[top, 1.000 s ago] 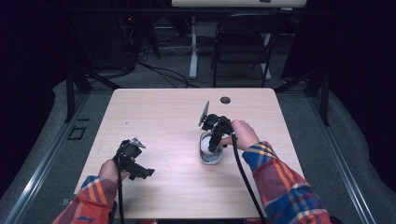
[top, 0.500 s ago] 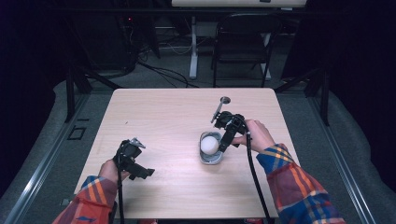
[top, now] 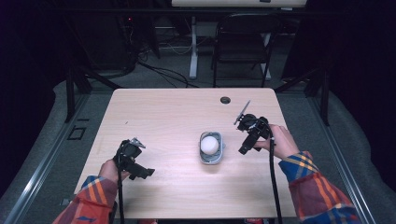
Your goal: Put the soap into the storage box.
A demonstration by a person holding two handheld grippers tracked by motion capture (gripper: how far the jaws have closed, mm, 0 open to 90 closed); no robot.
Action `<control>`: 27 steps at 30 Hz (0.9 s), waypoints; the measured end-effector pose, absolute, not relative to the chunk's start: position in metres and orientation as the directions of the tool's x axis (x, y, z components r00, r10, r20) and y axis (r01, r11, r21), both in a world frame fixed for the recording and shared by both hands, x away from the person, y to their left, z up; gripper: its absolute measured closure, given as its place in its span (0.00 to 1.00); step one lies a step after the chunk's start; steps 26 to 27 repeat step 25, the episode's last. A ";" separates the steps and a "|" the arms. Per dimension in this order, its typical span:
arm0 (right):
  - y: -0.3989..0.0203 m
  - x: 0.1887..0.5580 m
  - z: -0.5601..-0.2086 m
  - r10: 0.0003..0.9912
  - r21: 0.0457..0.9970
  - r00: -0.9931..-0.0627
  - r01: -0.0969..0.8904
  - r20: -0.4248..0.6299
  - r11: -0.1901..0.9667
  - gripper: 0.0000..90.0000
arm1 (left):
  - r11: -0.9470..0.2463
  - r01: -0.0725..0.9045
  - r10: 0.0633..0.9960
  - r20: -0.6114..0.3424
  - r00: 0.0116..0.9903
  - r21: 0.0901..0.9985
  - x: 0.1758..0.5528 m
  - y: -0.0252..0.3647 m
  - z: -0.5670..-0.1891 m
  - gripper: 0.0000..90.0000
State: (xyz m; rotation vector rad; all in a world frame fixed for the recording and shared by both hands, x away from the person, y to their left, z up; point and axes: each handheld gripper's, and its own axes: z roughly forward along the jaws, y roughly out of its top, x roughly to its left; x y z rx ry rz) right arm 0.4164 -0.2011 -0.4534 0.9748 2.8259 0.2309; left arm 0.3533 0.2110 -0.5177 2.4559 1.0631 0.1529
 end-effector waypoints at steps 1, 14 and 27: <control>-0.206 0.415 -0.454 0.621 0.177 -0.778 0.600 -0.096 0.780 0.00 | -0.596 0.664 0.715 -0.077 0.694 0.451 0.354 0.211 -0.518 0.00; -0.276 0.379 -0.496 0.701 0.199 -0.708 0.678 -0.080 0.708 0.00 | -0.597 0.663 0.714 -0.077 0.695 0.452 0.353 0.211 -0.518 0.00; -0.296 0.368 -0.530 0.719 0.110 -0.693 0.711 -0.055 0.694 0.00 | -0.598 0.660 0.712 -0.078 0.698 0.455 0.353 0.210 -0.517 0.00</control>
